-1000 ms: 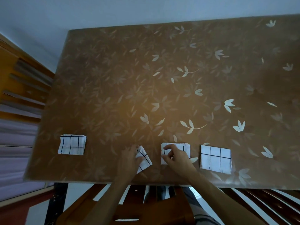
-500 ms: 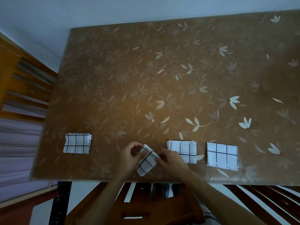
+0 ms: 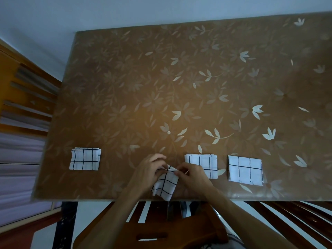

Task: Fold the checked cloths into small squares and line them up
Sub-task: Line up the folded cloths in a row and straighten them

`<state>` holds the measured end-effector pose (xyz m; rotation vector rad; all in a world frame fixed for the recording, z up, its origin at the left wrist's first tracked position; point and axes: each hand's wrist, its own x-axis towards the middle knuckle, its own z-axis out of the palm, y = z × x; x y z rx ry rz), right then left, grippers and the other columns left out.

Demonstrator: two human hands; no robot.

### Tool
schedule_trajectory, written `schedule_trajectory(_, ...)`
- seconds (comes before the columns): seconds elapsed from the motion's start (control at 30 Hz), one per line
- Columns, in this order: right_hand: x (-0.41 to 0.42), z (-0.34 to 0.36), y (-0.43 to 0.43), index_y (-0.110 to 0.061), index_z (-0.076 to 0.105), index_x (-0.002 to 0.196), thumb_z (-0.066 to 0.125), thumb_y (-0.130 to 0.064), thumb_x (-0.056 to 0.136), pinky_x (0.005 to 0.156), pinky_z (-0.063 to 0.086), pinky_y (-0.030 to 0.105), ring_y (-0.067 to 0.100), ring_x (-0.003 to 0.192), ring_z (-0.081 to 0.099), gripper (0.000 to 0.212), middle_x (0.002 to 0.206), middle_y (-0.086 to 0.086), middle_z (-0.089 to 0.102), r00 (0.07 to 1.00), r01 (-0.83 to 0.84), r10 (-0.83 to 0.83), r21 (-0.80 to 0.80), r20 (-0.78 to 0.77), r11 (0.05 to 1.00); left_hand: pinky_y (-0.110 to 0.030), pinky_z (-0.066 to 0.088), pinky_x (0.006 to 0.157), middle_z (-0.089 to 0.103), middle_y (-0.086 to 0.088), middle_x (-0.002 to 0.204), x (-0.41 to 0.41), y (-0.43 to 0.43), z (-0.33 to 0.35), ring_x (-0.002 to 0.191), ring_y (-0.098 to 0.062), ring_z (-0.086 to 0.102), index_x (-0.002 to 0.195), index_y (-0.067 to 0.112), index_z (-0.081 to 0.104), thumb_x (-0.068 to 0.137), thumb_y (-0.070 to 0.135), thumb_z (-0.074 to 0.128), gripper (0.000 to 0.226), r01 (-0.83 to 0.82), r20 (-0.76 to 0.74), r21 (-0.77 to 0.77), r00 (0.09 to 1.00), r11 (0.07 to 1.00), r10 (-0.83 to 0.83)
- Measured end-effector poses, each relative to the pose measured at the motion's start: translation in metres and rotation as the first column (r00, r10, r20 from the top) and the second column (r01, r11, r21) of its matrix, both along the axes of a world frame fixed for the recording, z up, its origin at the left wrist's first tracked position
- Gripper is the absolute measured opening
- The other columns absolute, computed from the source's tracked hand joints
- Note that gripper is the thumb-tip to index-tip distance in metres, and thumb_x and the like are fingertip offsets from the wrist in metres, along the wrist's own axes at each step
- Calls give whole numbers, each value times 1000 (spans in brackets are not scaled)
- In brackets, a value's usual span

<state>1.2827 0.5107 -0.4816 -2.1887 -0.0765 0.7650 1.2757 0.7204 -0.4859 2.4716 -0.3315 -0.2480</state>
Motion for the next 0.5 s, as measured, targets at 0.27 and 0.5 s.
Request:
schedule_trajectory(0.27, 0, 2, 5, -29, 61, 120, 61, -30, 94, 76, 52, 20, 3, 85, 60, 27, 104, -8, 69, 1000, -10, 10, -1, 24, 1000, -28, 51, 69, 53, 6, 103, -4, 0, 0, 96, -11, 51, 94, 20, 66, 88, 12, 68, 11, -25, 85, 59, 996, 998, 19)
schedule_trajectory(0.5, -10, 0, 19, -17, 56, 106, 64, -22, 93, 50, 51, 12, 4, 62, 70, 16, 97, -1, 69, 884, 425, -392, 89, -256, 901, -29, 48, 91, 43, -3, 137, -17, -15, -8, 123, -16, 45, 140, 27, 47, 92, 25, 69, 53, -299, 20, 91, 954, 950, 298)
